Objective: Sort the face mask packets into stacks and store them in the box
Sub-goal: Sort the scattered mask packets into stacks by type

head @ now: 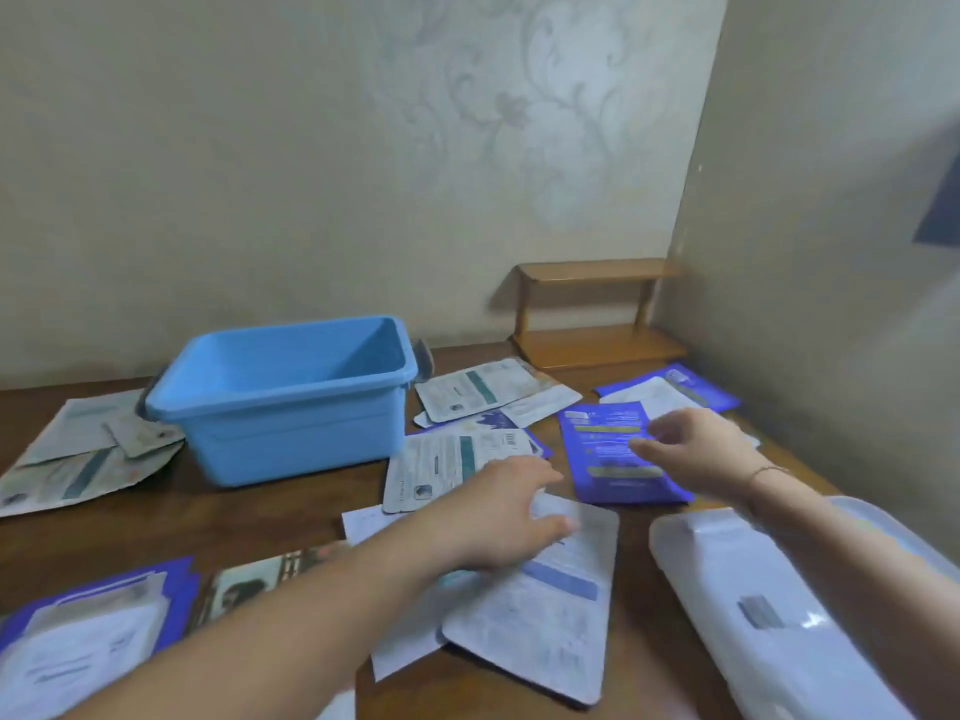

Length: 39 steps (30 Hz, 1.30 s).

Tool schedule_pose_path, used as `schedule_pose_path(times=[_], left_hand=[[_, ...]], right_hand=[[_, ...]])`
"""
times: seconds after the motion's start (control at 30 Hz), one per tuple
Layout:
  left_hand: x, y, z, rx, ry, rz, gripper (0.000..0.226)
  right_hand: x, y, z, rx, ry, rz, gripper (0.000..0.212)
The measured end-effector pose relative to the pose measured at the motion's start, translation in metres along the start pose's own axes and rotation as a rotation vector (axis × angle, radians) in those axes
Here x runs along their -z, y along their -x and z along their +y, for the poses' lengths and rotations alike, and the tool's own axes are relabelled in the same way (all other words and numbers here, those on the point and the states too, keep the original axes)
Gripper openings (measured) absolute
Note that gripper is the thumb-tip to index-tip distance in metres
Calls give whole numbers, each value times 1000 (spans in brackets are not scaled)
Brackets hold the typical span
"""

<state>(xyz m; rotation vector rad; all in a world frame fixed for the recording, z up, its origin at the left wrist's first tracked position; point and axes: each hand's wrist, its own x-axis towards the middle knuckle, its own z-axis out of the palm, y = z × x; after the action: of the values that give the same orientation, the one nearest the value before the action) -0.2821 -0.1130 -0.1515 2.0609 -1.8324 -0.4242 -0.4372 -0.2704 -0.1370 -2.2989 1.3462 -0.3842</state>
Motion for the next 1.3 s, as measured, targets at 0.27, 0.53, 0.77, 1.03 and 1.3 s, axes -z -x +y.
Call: schedule_pose_path(times=[0.27,0.53,0.77,1.03,1.3], left_hand=[[-56,-92,21,63,-82,50,39],[-66,-98,20,43,-95,80,52],[-69,-101,27,34,-177,131,78],[-18,-94,13,121,162,617,20],[50,-59,-37,52,744,230,12]], right_hand=[[-4,-39,40,-316,-316,55,14],[-11,-51,53,-352,-257,-26,20],[-13,-51,53,-251,-712,-61,51],[11,-39,54,52,-713,338,21],[22,-17,16,227,-796,-251,38]])
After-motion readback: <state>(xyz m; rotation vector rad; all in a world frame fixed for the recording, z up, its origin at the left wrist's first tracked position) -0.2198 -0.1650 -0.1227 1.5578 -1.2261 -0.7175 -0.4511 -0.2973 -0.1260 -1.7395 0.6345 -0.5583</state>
